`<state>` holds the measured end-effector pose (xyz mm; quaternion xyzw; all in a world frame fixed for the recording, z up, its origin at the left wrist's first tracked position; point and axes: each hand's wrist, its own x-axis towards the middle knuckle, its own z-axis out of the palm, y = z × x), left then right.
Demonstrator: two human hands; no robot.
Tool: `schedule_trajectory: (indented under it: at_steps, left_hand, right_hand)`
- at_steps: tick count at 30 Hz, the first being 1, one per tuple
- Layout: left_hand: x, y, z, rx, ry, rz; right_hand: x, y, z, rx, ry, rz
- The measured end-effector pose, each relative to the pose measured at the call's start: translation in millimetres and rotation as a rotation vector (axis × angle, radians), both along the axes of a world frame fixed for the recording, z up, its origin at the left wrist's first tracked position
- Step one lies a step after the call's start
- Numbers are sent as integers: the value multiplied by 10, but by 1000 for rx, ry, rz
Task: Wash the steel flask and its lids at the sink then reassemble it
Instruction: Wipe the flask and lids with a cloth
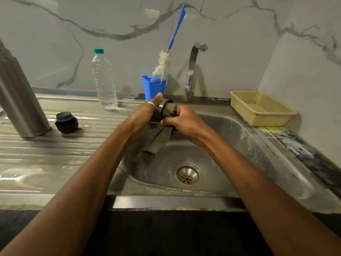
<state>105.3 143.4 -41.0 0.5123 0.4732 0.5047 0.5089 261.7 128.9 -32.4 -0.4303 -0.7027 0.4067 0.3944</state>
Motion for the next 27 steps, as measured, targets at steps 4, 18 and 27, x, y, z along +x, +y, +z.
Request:
schedule_trajectory:
  at_steps: [4,18,27]
  left_hand:
    - [46,-78,-8,-23,-70,-37]
    - [-115,-61,-71,6,-139,-116]
    - [-156,-173,-14,-77,61,-182]
  right_hand:
    - [-21,-85,-85,340,-349,-21]
    - [-29,-21,-37,-80,-32,72]
    - [151,109,-28,289,-280,26]
